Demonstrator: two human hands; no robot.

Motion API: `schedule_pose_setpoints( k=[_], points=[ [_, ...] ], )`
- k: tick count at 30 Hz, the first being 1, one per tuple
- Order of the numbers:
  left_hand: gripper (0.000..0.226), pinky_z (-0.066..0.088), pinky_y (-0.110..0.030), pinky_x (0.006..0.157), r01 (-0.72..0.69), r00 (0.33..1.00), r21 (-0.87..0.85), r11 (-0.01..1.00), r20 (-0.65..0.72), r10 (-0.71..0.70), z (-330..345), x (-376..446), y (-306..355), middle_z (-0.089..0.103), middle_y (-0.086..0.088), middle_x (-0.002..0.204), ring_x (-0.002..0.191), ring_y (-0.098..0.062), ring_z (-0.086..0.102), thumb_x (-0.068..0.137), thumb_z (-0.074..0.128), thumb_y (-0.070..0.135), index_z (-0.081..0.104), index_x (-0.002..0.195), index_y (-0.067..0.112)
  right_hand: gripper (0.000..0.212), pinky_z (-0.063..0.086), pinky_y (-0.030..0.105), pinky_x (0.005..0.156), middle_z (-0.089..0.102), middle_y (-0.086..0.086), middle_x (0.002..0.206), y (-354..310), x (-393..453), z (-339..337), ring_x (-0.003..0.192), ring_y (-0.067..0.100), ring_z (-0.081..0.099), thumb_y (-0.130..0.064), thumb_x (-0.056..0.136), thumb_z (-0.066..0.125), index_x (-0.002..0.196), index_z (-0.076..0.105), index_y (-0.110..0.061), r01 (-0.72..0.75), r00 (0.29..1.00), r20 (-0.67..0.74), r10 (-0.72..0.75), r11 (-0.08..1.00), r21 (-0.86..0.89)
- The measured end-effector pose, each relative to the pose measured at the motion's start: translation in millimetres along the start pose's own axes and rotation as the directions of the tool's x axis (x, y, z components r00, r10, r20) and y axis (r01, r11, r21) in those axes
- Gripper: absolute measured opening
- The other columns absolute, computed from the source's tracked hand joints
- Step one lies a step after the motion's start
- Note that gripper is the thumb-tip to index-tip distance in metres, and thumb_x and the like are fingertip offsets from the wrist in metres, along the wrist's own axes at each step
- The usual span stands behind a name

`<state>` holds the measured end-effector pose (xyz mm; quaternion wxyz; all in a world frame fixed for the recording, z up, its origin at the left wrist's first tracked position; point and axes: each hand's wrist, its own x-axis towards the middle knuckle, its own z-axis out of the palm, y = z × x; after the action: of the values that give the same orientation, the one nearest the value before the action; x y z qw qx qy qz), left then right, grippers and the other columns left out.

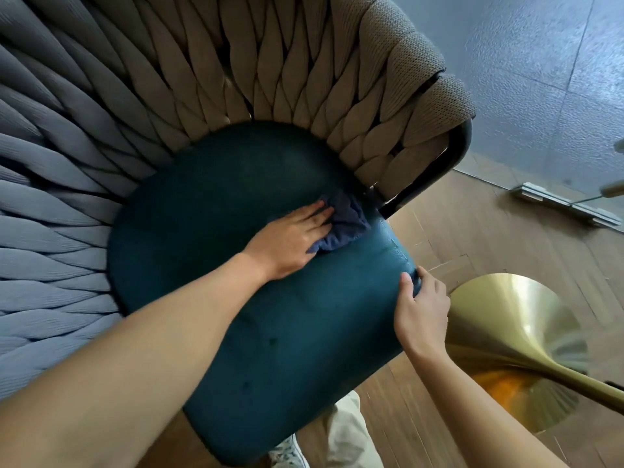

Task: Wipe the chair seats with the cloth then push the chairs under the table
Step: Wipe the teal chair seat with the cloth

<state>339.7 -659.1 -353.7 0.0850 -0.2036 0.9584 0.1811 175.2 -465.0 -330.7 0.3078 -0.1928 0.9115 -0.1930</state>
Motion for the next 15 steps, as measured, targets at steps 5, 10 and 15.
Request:
schedule_pose_setpoints(
  k=[5, 10, 15],
  points=[
    [0.063, 0.023, -0.032, 0.114, 0.312, 0.946, -0.06, 0.948, -0.069, -0.316, -1.0, -63.0, -54.2, 0.046, -0.02, 0.144, 0.137, -0.036, 0.037, 0.085, 0.027, 0.033, 0.056, 0.129, -0.003, 0.054, 0.028, 0.047, 0.114, 0.037, 0.009, 0.151, 6.0, -14.6, 4.8, 0.137, 0.03, 0.033, -0.043, 0.101, 0.036, 0.147, 0.037, -0.015, 0.051, 0.998, -0.03, -0.053, 0.995, -0.085],
    [0.044, 0.025, -0.04, 0.114, 0.638, 0.729, -0.177, 0.749, -0.175, -0.662, 9.7, -150.2, -90.6, 0.038, -0.021, 0.149, 0.143, -0.033, 0.028, 0.092, 0.046, 0.011, 0.05, 0.134, -0.005, 0.056, 0.025, 0.048, 0.116, 0.033, 0.011, 0.154, 8.2, -26.9, 8.9, 0.14, 0.031, 0.029, -0.042, 0.1, 0.038, 0.148, 0.036, -0.013, 0.044, 0.996, -0.067, -0.051, 0.993, -0.108],
    [0.048, 0.019, -0.043, 0.118, 0.787, 0.524, -0.234, 0.571, -0.235, -0.819, 32.8, -208.0, -78.1, 0.033, -0.026, 0.15, 0.142, -0.039, 0.023, 0.091, 0.052, 0.004, 0.044, 0.136, -0.008, 0.057, 0.023, 0.046, 0.117, 0.032, 0.012, 0.154, 11.4, -37.9, 9.1, 0.141, 0.031, 0.029, -0.039, 0.1, 0.04, 0.149, 0.033, -0.013, -0.003, 0.994, -0.108, -0.003, 0.998, -0.058]
  ],
)
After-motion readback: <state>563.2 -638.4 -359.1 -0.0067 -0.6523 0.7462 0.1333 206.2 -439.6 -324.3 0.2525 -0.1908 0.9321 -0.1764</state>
